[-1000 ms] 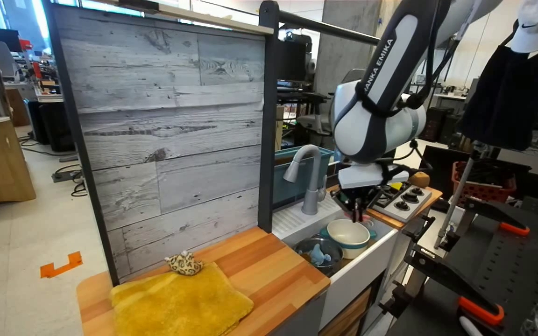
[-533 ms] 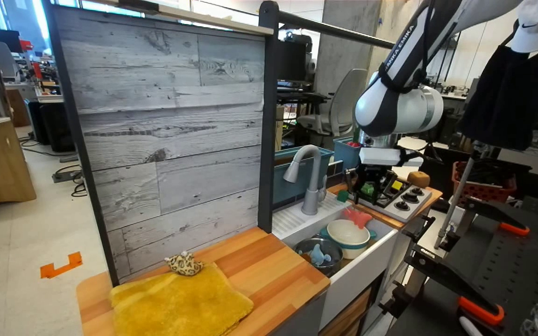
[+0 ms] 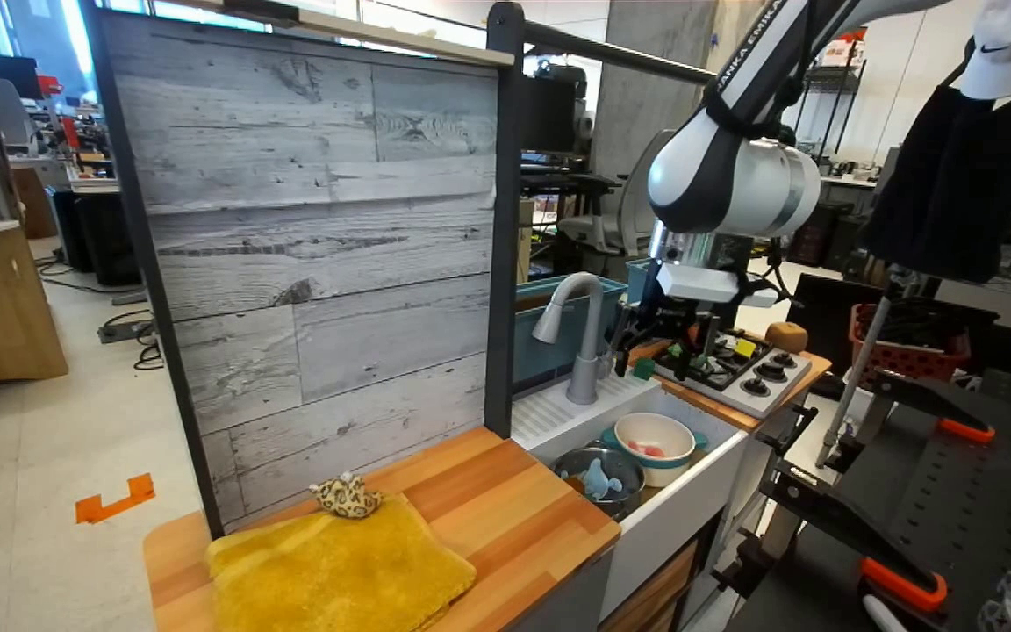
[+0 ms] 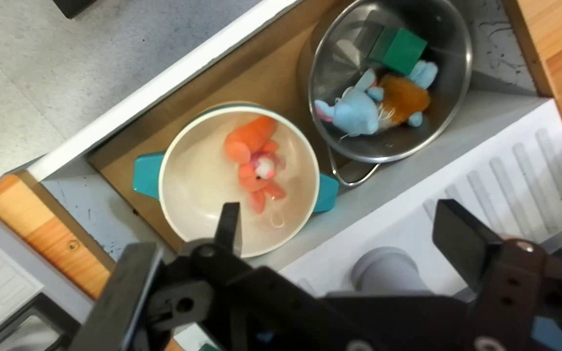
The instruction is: Pick up the plush toys from the counter and stove and put them in the pots, then wipe the counter with the towel
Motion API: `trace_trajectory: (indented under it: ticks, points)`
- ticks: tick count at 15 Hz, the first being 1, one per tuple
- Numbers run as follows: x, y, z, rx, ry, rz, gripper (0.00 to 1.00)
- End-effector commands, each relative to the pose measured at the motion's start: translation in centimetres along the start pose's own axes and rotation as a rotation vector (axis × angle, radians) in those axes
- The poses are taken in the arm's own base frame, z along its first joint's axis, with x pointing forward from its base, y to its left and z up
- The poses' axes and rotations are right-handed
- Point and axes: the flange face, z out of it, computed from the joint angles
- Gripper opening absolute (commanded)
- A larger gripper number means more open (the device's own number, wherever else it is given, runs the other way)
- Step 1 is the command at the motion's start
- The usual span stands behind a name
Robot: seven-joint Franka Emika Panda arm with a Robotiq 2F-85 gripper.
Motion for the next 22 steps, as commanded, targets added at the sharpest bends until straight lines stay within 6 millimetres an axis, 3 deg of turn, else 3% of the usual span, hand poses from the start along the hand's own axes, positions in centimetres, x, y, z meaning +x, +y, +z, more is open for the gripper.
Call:
trace_trajectory:
  ticks: [1,6,9,10,12,14,15,22]
  points:
    - [-3.5,-2.8,-0.5,0.052,0.016,-0.156,1.0]
    - [-12.7,-11.8,1.1,0.11,0.147,-0.401,1.0]
    - [-17.1,-18.9,-0.1,0.21,0.235,-0.527,1.0]
    - [-15.7,-16.8,1.7,0.169,0.183,-0.469,1.0]
    - [-17.9,-19.7,1.0,0.205,0.21,-0.519,1.0]
    - [-17.8,-19.8,0.7,0.207,0.215,-0.52,1.0]
    - [-17.0,-19.8,1.6,0.208,0.272,-0.526,1.0]
    - [-17.5,-28.2,4.5,0.394,0.446,-0.542,1.0]
